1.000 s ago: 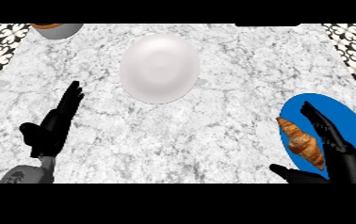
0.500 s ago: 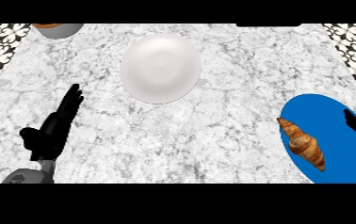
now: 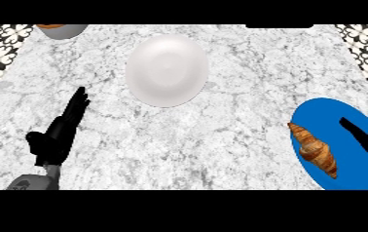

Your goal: Pick the croissant from the plate and place it in the plate

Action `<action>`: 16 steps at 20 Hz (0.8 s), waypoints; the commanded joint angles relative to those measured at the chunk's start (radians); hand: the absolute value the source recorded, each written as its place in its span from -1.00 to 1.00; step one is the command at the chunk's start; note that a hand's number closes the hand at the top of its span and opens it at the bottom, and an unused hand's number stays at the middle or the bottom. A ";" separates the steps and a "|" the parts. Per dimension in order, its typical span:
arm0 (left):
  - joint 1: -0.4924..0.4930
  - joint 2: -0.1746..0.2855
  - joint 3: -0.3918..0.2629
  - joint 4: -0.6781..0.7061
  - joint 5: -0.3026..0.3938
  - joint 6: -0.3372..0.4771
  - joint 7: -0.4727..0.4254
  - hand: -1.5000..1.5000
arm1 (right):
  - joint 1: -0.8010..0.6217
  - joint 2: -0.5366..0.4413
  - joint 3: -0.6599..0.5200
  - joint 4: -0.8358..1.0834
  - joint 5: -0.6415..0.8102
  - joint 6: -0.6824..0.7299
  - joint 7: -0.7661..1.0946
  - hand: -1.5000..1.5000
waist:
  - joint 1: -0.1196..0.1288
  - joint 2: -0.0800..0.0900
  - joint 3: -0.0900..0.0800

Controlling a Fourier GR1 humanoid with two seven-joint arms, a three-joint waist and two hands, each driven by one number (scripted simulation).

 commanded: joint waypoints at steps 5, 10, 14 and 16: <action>-0.054 -0.011 0.057 0.042 -0.022 -0.055 0.024 0.00 | -0.049 0.026 0.007 -0.002 0.108 0.095 0.139 -1.00 | -0.004 0.000 0.000; 0.011 -0.019 0.063 -0.061 -0.054 -0.045 0.069 0.00 | -0.055 0.027 -0.029 0.105 0.155 0.163 0.063 -1.00 | -0.002 -0.001 0.001; 0.068 -0.029 0.093 -0.072 -0.063 -0.078 0.029 0.00 | -0.144 0.123 0.048 0.206 0.256 0.142 0.069 -1.00 | 0.003 -0.001 0.001; 0.024 -0.078 0.094 -0.049 -0.089 -0.083 0.039 0.00 | -0.188 0.137 0.020 0.212 0.260 0.197 0.090 -1.00 | 0.000 0.000 0.001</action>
